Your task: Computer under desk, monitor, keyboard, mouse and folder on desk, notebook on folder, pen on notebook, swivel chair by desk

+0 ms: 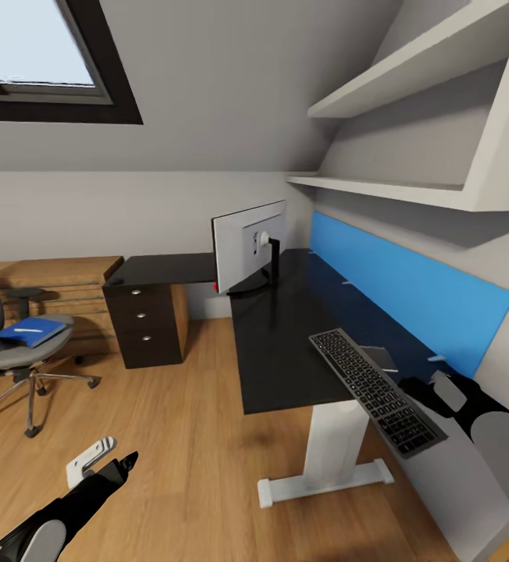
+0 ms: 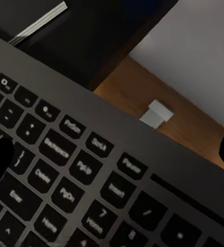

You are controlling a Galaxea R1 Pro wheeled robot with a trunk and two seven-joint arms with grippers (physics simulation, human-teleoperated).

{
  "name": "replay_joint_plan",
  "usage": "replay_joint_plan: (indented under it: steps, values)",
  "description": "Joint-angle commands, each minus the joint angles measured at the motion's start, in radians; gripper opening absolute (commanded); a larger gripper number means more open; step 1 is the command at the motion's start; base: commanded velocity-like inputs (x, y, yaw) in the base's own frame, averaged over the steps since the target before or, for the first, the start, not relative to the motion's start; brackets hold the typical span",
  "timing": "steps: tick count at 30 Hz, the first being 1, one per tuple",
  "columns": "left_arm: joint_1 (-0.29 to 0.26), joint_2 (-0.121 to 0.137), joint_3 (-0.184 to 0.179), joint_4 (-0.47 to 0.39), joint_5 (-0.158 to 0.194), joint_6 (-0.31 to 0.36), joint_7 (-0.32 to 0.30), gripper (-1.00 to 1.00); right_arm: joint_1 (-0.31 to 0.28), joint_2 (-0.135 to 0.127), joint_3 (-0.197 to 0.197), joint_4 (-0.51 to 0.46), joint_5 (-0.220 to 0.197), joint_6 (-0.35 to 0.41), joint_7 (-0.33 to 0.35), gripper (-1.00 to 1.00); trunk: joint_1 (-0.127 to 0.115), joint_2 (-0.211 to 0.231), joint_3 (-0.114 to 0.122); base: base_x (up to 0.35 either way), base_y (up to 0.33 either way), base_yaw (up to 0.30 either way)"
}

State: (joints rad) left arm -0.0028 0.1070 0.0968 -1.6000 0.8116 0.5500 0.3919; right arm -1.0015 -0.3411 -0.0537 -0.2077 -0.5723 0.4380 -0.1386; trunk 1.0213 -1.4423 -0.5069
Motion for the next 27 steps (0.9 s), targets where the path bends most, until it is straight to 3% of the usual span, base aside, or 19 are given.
replay_joint_plan:
  steps: [1, 27]
  values:
    - [0.000, 0.001, 0.000, -0.002, 0.010, 0.002, 0.008, 1.00, 0.000, 0.000, -0.006, -0.002, -0.005, 0.005, -0.007, 1.00, 0.000, -0.001, -0.001, -0.114, 0.104, 0.000]
    - [0.000, 0.002, 0.000, -0.002, 0.009, 0.002, 0.008, 1.00, 0.000, 0.000, -0.008, -0.002, -0.004, 0.005, -0.007, 1.00, 0.000, -0.001, -0.001, -0.058, 0.050, 0.000]
